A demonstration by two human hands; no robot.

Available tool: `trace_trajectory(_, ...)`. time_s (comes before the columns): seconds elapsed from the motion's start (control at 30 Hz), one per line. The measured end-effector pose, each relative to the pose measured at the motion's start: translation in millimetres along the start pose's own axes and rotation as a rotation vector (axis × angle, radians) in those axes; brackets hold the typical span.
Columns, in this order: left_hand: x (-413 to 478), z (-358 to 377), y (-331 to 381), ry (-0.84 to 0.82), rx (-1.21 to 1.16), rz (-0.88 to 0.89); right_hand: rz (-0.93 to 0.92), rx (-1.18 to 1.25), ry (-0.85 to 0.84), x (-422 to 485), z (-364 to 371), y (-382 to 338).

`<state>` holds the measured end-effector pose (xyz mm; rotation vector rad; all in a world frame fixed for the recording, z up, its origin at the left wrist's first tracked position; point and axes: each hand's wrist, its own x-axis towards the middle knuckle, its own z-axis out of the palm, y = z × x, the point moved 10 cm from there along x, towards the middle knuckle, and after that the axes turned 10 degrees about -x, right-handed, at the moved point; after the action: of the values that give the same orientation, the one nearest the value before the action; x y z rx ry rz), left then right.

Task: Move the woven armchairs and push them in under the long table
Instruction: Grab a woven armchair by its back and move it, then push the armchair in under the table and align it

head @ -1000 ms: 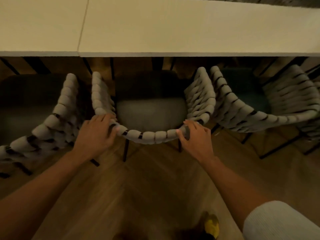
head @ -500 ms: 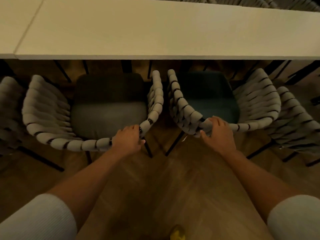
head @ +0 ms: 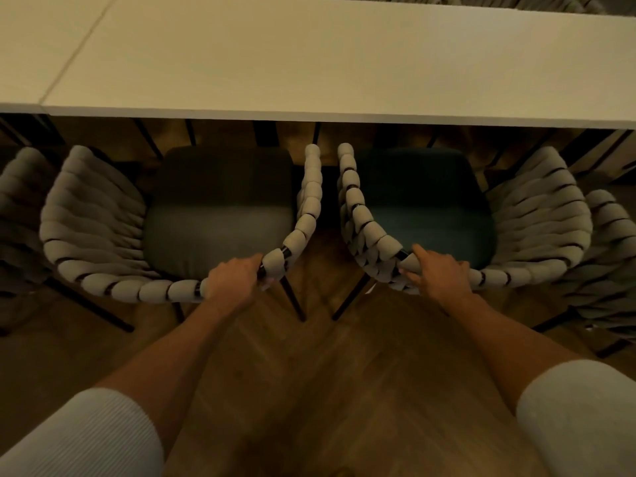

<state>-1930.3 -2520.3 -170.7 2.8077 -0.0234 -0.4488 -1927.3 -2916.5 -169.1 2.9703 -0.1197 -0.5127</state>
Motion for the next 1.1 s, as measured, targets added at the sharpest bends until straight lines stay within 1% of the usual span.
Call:
trace_trajectory(0.1,-3,-1,3,0.009,0.004,0.016,0.000,0.005,-0.011,0,4,2)
trace_trajectory(0.27,-1,-3,2,0.053,-0.006,0.036,0.007,0.001,0.021,0,5,2)
trace_trajectory(0.47,-2,-2,2,0.035,0.024,0.028,0.042,0.018,-0.003,-2,0,3)
trace_trajectory(0.6,-1,3,2,0.034,0.013,0.019,0.064,0.045,-0.014,-13,-5,22)
trace_trajectory(0.67,1,7,1,-0.004,0.005,0.012,0.054,0.043,0.018,-26,-10,40)
trace_trajectory(0.77,3,8,5,-0.167,-0.003,-0.052,0.059,0.085,0.057,-49,-18,76)
trace_trajectory(0.8,3,4,10,-0.197,-0.007,-0.073,0.076,0.117,0.060,-57,-19,90)
trace_trajectory(0.87,6,-13,38,-0.167,0.003,-0.070,0.112,0.164,0.061,-71,-21,117)
trace_trajectory(0.9,6,-23,60,-0.125,-0.002,-0.032,0.131,0.174,0.053,-79,-23,128)
trace_trajectory(1.0,3,-44,152,-0.034,-0.009,0.166,0.181,0.211,0.020,-96,-28,158)
trace_trajectory(1.1,5,-38,236,-0.104,-0.032,0.302,0.250,0.251,-0.040,-106,-35,183)
